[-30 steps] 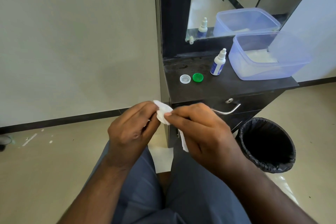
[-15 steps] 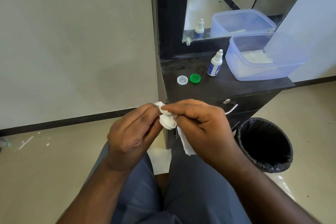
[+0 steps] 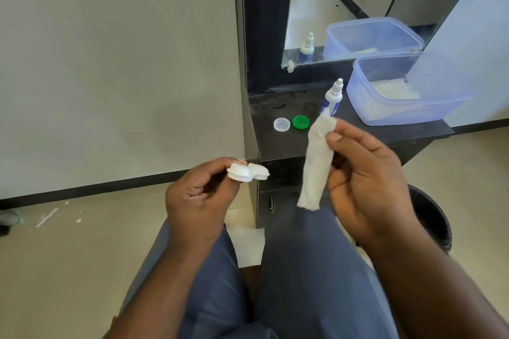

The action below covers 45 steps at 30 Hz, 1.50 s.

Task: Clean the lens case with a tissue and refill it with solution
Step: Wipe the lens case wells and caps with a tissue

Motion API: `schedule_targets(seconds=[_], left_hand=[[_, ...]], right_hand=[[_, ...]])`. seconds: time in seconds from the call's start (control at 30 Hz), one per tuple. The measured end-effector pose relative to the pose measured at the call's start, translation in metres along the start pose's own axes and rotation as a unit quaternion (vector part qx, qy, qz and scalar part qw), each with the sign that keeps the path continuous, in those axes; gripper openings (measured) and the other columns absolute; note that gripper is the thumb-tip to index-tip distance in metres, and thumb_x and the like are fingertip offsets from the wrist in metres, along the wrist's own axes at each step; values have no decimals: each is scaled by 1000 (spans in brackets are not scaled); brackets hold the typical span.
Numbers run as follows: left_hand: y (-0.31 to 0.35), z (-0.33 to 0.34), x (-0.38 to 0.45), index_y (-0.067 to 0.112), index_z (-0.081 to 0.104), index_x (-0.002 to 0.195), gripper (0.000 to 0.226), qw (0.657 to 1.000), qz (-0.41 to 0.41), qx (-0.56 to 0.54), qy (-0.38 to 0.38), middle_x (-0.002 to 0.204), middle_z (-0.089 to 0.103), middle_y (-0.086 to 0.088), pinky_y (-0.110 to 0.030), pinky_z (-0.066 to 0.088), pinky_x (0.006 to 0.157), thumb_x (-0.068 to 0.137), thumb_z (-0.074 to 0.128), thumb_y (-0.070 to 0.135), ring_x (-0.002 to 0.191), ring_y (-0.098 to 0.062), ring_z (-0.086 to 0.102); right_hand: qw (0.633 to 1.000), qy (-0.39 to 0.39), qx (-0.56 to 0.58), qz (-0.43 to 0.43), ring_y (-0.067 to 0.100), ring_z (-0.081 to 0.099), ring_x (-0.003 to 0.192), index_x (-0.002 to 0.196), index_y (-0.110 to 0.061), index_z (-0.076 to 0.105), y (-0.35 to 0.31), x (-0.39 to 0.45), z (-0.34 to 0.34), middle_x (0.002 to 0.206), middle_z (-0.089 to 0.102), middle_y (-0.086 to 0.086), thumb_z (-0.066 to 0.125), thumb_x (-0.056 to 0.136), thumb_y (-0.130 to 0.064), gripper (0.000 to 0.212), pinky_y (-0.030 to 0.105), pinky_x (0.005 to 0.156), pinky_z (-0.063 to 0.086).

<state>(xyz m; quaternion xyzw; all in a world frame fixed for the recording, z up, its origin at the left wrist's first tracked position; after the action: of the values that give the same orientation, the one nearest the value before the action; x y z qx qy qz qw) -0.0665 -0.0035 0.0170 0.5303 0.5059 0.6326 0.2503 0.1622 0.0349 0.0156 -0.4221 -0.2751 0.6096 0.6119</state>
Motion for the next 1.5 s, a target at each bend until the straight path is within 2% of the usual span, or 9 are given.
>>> schedule_targets(seconds=[0.07,0.2,0.4,0.67,0.83,1.03,1.2,1.37,1.5], left_hand=[[-8,9,-3,17,75,92,16,995,-66,-73,1,87,76,8,-36,59,72,76,76,19,83,-21,72],[-14,29,-6,16,77,85,17,974,-137,-177,-21,80,76,3,-33,60,68,68,76,14,77,-22,73],[-31,41,-8,16,77,77,18,937,-210,-277,-17,77,74,-5,-32,57,62,73,65,3,72,-24,71],[-29,72,-18,6,71,77,27,873,-274,-377,-142,73,69,-8,-28,56,61,55,85,12,70,-19,68],[-35,67,-24,7,74,79,30,877,-289,-360,-138,77,71,-10,-30,58,64,57,86,23,73,-22,70],[-44,60,-21,3,67,81,10,865,-311,-385,-87,73,66,-10,-29,57,59,72,67,-2,71,-21,66],[-42,59,-19,8,74,72,21,886,-300,-344,-89,70,71,-7,-25,56,57,72,62,-9,66,-19,70],[-45,54,-18,9,71,70,21,886,-297,-353,-54,66,67,-5,-24,54,55,69,57,-7,63,-15,66],[-41,50,-16,9,76,71,23,912,-275,-301,-45,68,72,-6,-26,56,57,72,63,-10,64,-20,70]], right_hand=[[981,-57,-155,-101,12,69,88,93,-16,74,-24,-5,18,94,75,0,61,85,-3,20,20,69,54],[861,-221,-384,-248,6,67,84,93,-11,74,-24,-25,71,90,73,-4,64,82,5,22,16,74,50],[829,-240,-419,-283,5,62,86,86,-8,73,-10,-27,78,87,67,-4,55,79,5,23,14,75,46],[746,-342,-388,-420,18,59,83,81,3,71,-20,-58,94,85,68,9,51,79,-1,20,33,78,46],[744,-335,-399,-417,18,59,83,85,3,71,-12,-53,89,86,67,10,53,78,4,18,34,76,47],[732,-345,-395,-434,24,63,87,93,3,71,-10,-64,90,93,69,13,56,70,17,31,33,80,49],[735,-277,-433,-442,22,64,89,96,1,73,-9,-53,80,95,70,10,53,80,8,26,33,79,51],[715,-304,-426,-463,24,64,88,92,1,73,-9,-67,87,93,70,11,55,82,9,23,32,79,51],[729,-215,-461,-459,21,65,85,93,-1,73,-8,-50,71,93,71,9,57,79,8,23,31,76,53]])
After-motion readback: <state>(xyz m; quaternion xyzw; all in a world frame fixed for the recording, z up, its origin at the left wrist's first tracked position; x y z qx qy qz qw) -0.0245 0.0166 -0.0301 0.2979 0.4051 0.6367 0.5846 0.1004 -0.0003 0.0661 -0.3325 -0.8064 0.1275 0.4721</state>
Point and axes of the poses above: each hand's wrist, its own x-axis towards the middle knuckle, its own z-axis out of the palm, y = z × x, the point moved 10 cm from there along x, towards the middle knuckle
